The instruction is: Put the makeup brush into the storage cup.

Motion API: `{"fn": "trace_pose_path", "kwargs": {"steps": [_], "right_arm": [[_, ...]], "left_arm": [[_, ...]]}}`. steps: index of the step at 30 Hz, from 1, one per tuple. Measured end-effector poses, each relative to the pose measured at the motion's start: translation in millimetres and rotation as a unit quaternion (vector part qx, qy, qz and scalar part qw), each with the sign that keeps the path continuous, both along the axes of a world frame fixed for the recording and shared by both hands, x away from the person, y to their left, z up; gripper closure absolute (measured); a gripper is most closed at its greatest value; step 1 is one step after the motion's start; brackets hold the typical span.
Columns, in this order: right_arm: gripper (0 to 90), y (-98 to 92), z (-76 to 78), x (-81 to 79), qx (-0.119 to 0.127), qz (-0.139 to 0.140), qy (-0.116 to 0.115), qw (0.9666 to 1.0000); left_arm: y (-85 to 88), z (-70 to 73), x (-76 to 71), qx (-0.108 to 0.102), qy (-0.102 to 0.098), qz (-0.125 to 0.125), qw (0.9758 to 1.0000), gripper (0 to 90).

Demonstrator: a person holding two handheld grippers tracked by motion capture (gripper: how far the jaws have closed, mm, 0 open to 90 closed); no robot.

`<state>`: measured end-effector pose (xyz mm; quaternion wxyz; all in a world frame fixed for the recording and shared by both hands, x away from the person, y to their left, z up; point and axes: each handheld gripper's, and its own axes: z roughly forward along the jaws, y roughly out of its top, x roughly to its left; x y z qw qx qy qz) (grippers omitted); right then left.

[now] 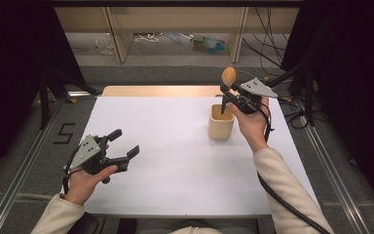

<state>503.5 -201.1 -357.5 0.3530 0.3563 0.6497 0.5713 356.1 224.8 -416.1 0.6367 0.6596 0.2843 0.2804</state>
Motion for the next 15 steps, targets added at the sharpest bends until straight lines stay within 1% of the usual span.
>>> {"fn": "trace_pose_path", "kwargs": {"steps": [2,3,4,6,9,10,12,15], "right_arm": [[66.7,0.7,-0.7,0.5,0.002,0.001,-0.002,1.0000],[66.7,1.3,-1.2,0.3,0.002,0.001,0.001,1.0000],[66.7,0.9,-1.7,0.5,-0.004,0.002,0.001,1.0000],[66.7,2.2,-2.8,0.9,0.002,0.002,0.002,1.0000],[66.7,2.0,-3.9,1.3,-0.003,0.002,0.002,1.0000],[66.7,2.5,-4.1,1.3,0.001,0.002,0.003,1.0000],[66.7,2.2,-4.6,1.3,0.001,0.002,0.007,1.0000],[66.7,1.4,-5.6,2.0,-0.004,0.000,0.007,1.0000]], "left_arm": [[0.1,0.1,-0.1,-0.001,0.000,0.000,1.0000,15.0],[0.1,0.2,-0.2,0.000,0.000,0.001,1.0000,15.0],[0.1,0.3,-0.1,0.000,0.000,0.001,1.0000,15.0],[0.0,0.4,-0.3,0.000,0.000,0.001,1.0000,15.0],[0.1,0.3,-0.1,0.000,0.000,0.001,1.0000,15.0],[0.1,0.3,0.0,0.000,-0.001,0.001,1.0000,15.0],[0.0,0.3,-0.2,0.000,-0.001,0.001,1.0000,15.0],[0.2,0.3,-0.2,-0.001,0.000,0.002,1.0000,15.0]]}}
